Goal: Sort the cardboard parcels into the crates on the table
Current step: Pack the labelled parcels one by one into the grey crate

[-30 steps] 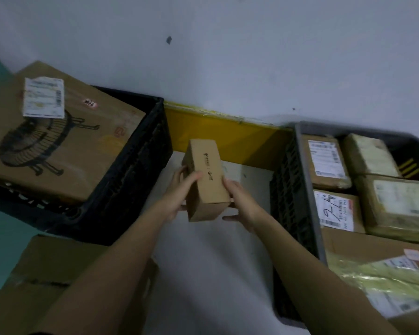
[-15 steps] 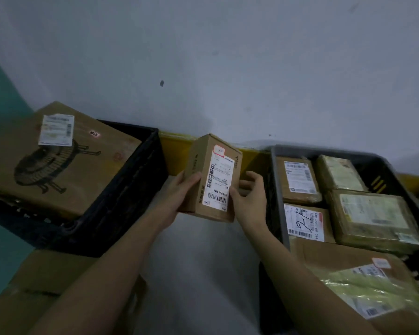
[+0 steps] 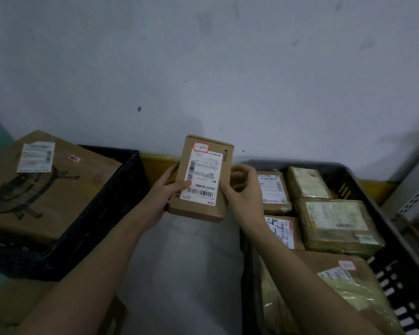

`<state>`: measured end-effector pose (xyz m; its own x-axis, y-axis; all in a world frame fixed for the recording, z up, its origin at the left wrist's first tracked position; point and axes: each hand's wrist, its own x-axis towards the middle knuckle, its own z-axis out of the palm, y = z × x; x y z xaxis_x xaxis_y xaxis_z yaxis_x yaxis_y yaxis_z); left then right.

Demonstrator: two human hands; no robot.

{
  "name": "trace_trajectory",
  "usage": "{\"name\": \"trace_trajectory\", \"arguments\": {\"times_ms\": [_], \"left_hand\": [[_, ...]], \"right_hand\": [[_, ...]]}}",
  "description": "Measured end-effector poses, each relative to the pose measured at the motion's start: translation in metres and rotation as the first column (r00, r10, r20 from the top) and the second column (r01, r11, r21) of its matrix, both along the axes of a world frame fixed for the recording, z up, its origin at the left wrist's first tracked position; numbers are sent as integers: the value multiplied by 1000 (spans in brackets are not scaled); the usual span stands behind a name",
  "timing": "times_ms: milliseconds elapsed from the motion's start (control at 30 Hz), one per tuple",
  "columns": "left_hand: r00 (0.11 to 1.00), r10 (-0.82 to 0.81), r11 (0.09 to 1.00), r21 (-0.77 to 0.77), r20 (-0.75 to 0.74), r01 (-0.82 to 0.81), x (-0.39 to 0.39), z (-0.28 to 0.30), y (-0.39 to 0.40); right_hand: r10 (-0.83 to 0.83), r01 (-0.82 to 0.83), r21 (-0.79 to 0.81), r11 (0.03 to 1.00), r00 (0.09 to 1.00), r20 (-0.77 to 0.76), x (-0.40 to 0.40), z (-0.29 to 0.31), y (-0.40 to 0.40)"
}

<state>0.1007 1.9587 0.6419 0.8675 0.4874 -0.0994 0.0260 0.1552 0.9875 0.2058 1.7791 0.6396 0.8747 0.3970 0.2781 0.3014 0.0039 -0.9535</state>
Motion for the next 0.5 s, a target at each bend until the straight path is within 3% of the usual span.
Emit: {"name": "trace_trajectory", "arguments": {"times_ms": [233, 367, 433, 500], "left_hand": [[993, -74, 996, -34, 87, 77, 15, 20, -18], [941, -336, 918, 208, -52, 339, 16, 49, -27], [870, -452, 813, 312, -194, 492, 20, 72, -33], [780, -502, 642, 444, -374, 626, 30, 93, -44]], "right_hand": [[71, -74, -24, 997, 990, -126, 43, 31, -39], [145, -130, -179, 975, 987, 74, 65, 64, -72], [357, -280, -394, 875, 924, 137, 76, 85, -88], [584, -436, -596, 674, 809, 69, 80, 103, -98]]}}
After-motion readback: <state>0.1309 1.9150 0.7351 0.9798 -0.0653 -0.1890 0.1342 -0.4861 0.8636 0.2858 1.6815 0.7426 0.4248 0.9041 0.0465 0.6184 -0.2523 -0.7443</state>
